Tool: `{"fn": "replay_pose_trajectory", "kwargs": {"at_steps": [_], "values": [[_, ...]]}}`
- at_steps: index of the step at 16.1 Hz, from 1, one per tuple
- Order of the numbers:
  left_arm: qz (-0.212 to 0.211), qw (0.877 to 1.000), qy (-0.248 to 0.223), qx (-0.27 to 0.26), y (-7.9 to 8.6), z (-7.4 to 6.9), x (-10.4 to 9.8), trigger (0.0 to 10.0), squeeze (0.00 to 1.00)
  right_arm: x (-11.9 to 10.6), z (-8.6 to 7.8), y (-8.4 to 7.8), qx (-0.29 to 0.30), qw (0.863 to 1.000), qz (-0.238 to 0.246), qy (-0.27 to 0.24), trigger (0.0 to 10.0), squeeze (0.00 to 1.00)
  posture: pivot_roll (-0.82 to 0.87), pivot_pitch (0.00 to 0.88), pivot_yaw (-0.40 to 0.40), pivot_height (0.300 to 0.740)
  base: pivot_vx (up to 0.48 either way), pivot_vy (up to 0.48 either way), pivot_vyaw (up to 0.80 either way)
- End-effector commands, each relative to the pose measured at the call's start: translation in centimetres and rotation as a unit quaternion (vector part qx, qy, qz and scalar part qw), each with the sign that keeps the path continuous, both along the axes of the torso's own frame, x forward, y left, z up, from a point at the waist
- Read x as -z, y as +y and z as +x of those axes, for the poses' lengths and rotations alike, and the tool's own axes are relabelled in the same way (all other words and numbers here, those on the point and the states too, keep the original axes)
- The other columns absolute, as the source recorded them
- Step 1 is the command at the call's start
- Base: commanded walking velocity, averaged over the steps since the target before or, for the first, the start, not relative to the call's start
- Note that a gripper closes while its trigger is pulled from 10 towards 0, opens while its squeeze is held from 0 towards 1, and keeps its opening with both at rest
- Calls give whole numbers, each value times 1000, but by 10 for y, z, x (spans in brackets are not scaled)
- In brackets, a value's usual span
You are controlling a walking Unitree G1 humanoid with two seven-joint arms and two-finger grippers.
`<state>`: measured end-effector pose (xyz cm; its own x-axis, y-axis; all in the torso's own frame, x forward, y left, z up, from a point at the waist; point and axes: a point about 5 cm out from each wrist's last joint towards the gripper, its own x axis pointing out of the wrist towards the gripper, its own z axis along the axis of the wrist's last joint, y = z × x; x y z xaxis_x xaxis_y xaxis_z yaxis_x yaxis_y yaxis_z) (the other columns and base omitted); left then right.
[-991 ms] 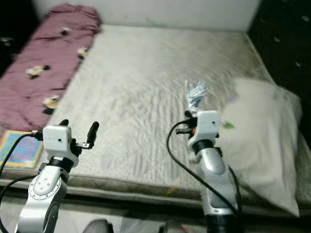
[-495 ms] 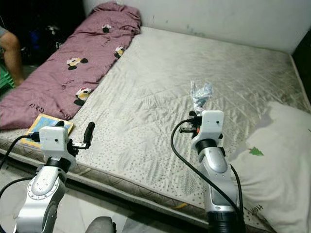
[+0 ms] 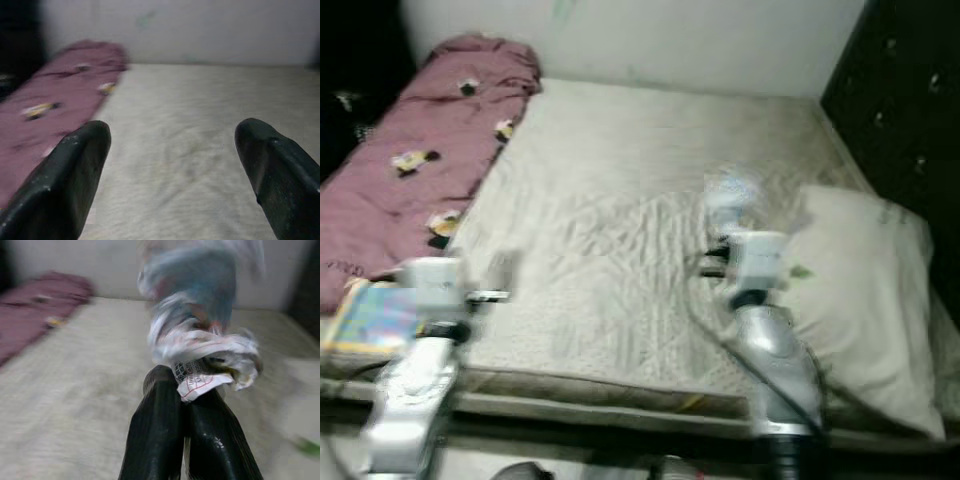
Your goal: Clean up the room
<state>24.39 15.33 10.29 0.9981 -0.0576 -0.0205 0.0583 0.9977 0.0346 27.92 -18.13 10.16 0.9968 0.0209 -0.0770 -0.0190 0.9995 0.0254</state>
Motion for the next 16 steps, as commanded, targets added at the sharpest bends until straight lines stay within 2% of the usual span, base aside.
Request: {"fn": "replay_pose_trajectory", "kwargs": {"at_steps": [1,8,13,16], "values": [[16,1000,2,-15,12,-1,0,10000,0,-4,3,14,-18,1000,8,-10,10000,0,-27,4,-41,740,0,480,0],[17,1000,-3,-19,13,3,-1,10000,0,-2,8,20,-32,999,-2,-12,10000,0,-17,0,-44,740,0,480,0],[15,1000,-4,-15,11,4,-1,10000,0,-1,9,19,-35,999,-6,-11,10000,0,-23,0,-46,740,0,480,-761],[7,1000,-16,-10,9,5,-3,10000,0,-1,9,20,-39,999,-10,-10,10000,0,-25,0,-51,740,0,480,0]]}}
